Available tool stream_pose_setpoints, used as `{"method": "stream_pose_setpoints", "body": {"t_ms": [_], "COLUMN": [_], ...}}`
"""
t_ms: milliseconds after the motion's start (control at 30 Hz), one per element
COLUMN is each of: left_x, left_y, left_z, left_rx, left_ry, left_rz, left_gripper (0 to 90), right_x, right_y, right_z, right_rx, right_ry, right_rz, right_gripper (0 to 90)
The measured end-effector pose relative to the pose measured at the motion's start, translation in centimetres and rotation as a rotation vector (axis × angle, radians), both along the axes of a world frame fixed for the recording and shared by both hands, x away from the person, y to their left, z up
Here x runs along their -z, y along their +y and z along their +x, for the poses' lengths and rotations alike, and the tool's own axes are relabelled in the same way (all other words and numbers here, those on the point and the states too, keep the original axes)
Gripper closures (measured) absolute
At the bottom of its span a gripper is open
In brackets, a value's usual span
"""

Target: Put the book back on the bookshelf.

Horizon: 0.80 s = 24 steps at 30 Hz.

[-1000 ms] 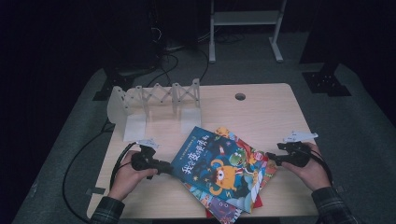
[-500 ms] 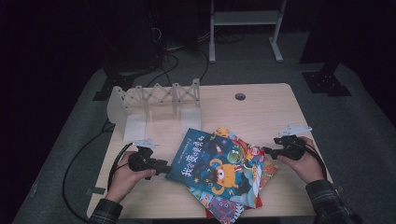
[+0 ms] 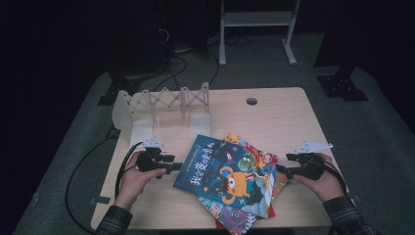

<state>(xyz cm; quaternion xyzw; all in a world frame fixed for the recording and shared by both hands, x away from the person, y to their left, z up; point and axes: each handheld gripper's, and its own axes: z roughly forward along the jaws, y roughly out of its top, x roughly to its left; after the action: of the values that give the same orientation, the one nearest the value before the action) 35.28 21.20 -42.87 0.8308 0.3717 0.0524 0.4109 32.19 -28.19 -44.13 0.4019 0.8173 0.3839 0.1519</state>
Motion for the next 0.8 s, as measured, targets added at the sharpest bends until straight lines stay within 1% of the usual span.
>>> {"method": "stream_pose_setpoints", "body": {"t_ms": [33, 67, 133, 167, 200, 233, 267, 300, 367, 433, 467, 500, 567, 600, 633, 667, 700, 767, 800], "left_x": [0.1, 0.2, 0.5, 0.6, 0.7, 0.8, 0.9, 1.0, 1.2, 1.4, 1.5, 1.6, 1.8, 1.9, 2.0, 2.2, 2.3, 2.4, 2.4], "left_y": [-0.1, -0.2, -0.3, -0.3, -0.3, -0.3, -0.2, -0.3, -0.6, -1.0, -1.1, -1.3, -1.2, -1.2, -1.1, -1.2, -1.2, -1.3, -1.4], "left_z": [0.2, 0.4, 0.8, 0.9, 1.1, 1.3, 1.4, 1.5, 1.5, 1.5, 1.5, 1.7, 1.8, 1.8, 1.8, 1.8, 1.9, 1.9, 2.0], "left_rx": [-0.011, -0.015, -0.039, -0.055, -0.059, -0.079, -0.082, -0.08, -0.062, -0.082, -0.088, -0.108, -0.115, -0.111, -0.1, -0.091, -0.074, -0.042, -0.03], "left_ry": [-0.003, 0.005, 0.043, 0.039, 0.029, 0.043, 0.057, 0.053, 0.032, 0.032, 0.039, 0.053, 0.053, 0.051, 0.041, 0.039, 0.051, 0.052, 0.06], "left_rz": [0.001, -0.003, 0.009, 0.013, 0.017, -0.001, -0.022, -0.032, -0.01, 0.008, -0.004, -0.021, -0.042, -0.051, -0.04, -0.03, -0.039, -0.061, -0.067], "left_gripper": [42.5, 42.2, 40.6, 40.3, 40.0, 36.1, 31.4, 25.5, 21.0, 13.8, 13.5, 13.5, 13.5, 13.5, 13.5, 13.6, 13.6, 14.3, 14.4], "right_x": [0.0, 0.1, 0.2, 0.3, 0.4, 0.4, 0.4, 0.5, 0.5, 0.5, 0.5, 0.5, 0.5, 0.5, 0.6, 0.6, 0.6, 0.7, 0.7], "right_y": [0.0, 0.1, 0.2, 0.3, 0.3, 0.4, 0.4, 0.4, 0.4, 0.3, 0.3, 0.3, 0.4, 0.5, 0.5, 0.6, 0.7, 0.8, 0.8], "right_z": [-0.2, -0.5, -0.9, -1.0, -1.1, -1.2, -1.2, -1.2, -1.1, -1.2, -1.2, -1.2, -1.2, -1.2, -1.2, -1.2, -1.2, -1.2, -1.2], "right_rx": [-0.002, -0.006, -0.015, -0.017, -0.019, -0.021, -0.023, -0.023, -0.025, -0.021, -0.019, -0.019, -0.022, -0.025, -0.029, -0.031, -0.034, -0.04, -0.041], "right_ry": [0.0, 0.001, 0.005, 0.005, 0.008, 0.011, 0.01, 0.009, 0.008, 0.011, 0.012, 0.012, 0.014, 0.016, 0.015, 0.015, 0.016, 0.015, 0.018], "right_rz": [-0.001, -0.005, -0.01, -0.017, -0.02, -0.02, -0.021, -0.023, -0.025, -0.024, -0.022, -0.022, -0.024, -0.025, -0.026, -0.029, -0.03, -0.035, -0.039], "right_gripper": [33.4, 33.4, 33.5, 33.5, 33.6, 33.5, 33.6, 33.6, 33.6, 33.7, 33.7, 33.7, 33.8, 33.9, 33.9, 33.9, 33.8, 33.8, 33.8]}}
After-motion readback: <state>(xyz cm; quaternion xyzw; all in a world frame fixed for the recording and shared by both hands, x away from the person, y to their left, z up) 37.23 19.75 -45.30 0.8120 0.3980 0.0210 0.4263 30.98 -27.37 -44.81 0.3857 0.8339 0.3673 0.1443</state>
